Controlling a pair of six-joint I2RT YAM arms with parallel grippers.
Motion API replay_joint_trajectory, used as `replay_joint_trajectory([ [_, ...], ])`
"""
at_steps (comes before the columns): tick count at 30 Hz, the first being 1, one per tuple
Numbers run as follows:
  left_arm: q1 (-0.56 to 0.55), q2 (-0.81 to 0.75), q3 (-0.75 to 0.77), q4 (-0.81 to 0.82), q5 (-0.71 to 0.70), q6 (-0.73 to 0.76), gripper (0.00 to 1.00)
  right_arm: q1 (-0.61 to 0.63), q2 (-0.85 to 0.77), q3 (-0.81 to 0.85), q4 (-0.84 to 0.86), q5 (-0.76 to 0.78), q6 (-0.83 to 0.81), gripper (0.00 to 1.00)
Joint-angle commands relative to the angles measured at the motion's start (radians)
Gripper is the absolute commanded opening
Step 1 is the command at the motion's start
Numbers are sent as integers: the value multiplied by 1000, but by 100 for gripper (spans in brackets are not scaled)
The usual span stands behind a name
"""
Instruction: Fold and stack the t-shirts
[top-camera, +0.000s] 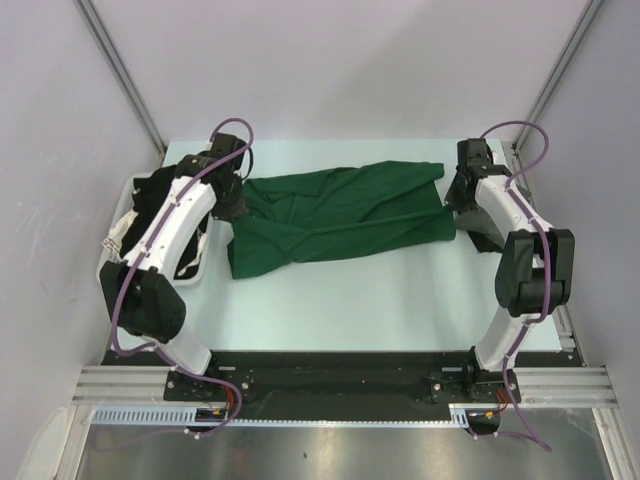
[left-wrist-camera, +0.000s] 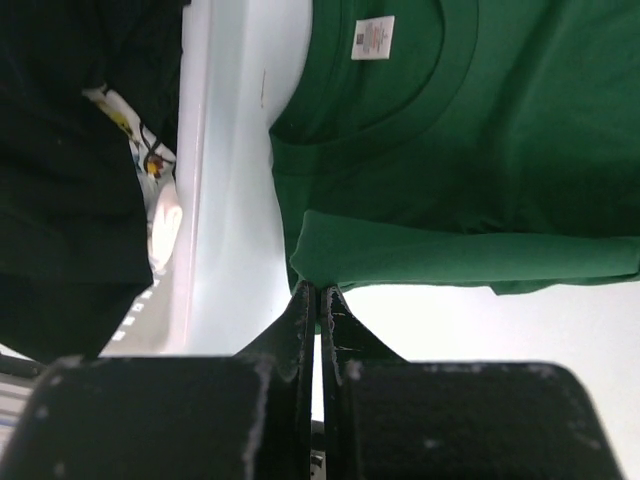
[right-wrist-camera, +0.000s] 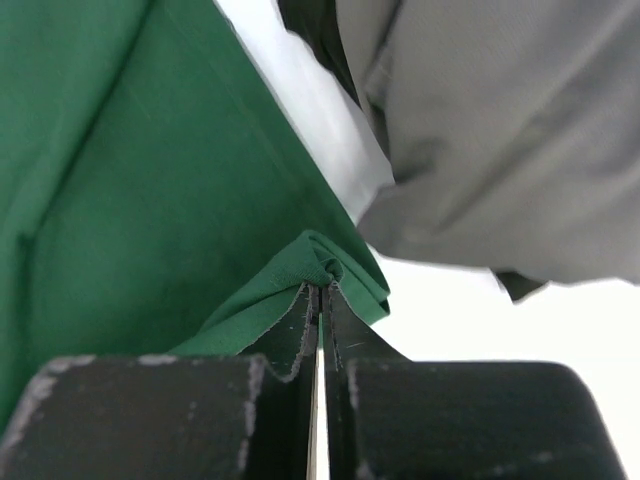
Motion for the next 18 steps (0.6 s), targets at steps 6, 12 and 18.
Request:
replay_joint_trajectory([
  [6,23,109,128,-5,-66,85,0,-16,156,218,-35,1,-40,0],
  [12,32,175,176,-10,-74,85,0,-19,237,307,-62,-15,-33,0],
  [18,46,212,194,-7,-70,88,0,-19,278,353,-81,-35,-35,0],
])
